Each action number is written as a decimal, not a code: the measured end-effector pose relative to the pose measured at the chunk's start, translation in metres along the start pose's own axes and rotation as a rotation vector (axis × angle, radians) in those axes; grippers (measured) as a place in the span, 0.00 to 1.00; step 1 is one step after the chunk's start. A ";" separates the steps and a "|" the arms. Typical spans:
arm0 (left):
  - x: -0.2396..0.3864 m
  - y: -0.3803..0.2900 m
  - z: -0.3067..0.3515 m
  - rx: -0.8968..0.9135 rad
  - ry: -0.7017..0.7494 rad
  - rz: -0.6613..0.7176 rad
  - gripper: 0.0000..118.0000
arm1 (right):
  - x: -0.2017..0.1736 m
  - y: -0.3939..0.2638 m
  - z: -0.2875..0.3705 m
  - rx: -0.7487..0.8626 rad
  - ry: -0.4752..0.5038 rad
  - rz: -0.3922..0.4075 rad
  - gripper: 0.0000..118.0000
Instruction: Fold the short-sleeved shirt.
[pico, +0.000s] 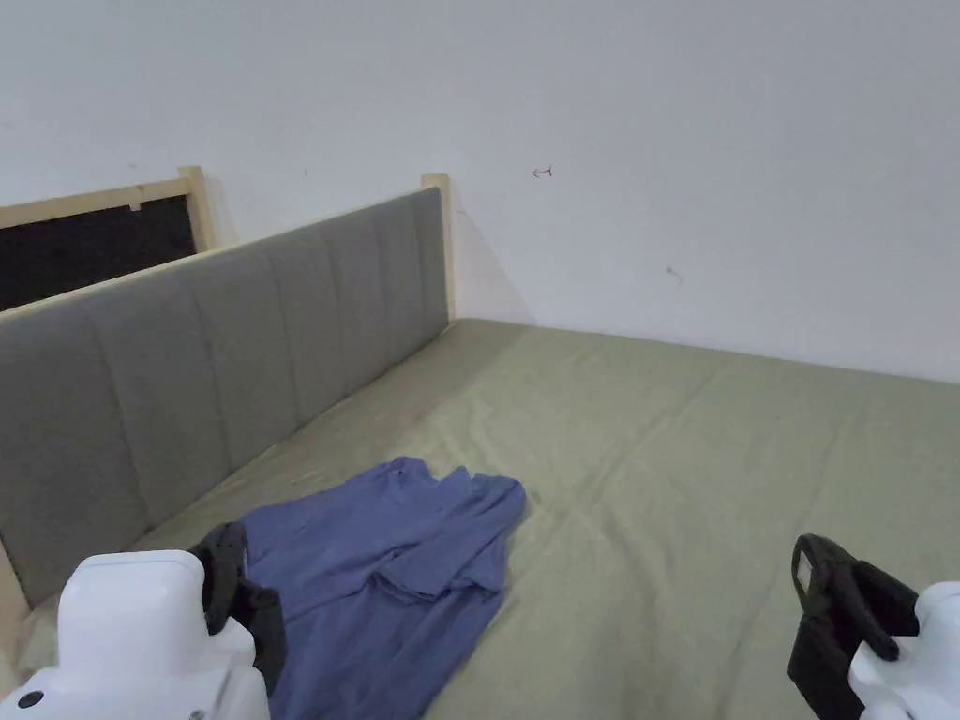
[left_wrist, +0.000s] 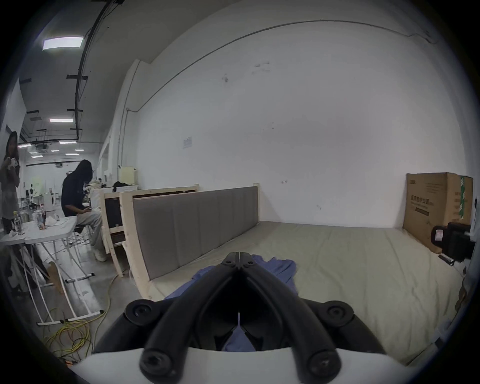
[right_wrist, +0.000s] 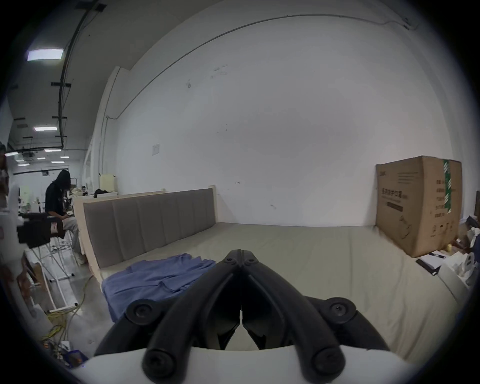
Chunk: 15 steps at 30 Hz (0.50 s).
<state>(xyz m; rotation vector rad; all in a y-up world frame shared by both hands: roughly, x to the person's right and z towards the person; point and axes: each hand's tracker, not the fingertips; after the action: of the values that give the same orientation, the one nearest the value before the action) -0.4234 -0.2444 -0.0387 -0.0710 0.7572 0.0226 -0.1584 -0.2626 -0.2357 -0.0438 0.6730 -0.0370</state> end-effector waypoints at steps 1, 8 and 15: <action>0.000 -0.003 -0.003 -0.003 0.002 -0.009 0.00 | 0.001 0.000 -0.002 -0.003 0.002 -0.002 0.00; 0.008 0.005 -0.088 -0.135 -0.047 0.045 0.00 | 0.030 -0.001 -0.007 -0.045 -0.023 0.010 0.00; 0.010 -0.044 -0.344 -0.983 -0.389 0.214 0.11 | 0.070 -0.024 -0.024 -0.185 -0.123 0.048 0.00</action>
<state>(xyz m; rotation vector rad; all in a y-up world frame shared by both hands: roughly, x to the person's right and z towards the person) -0.6493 -0.3133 -0.2923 -0.8945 0.3021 0.5975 -0.1191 -0.2905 -0.2967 -0.2065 0.5527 0.0733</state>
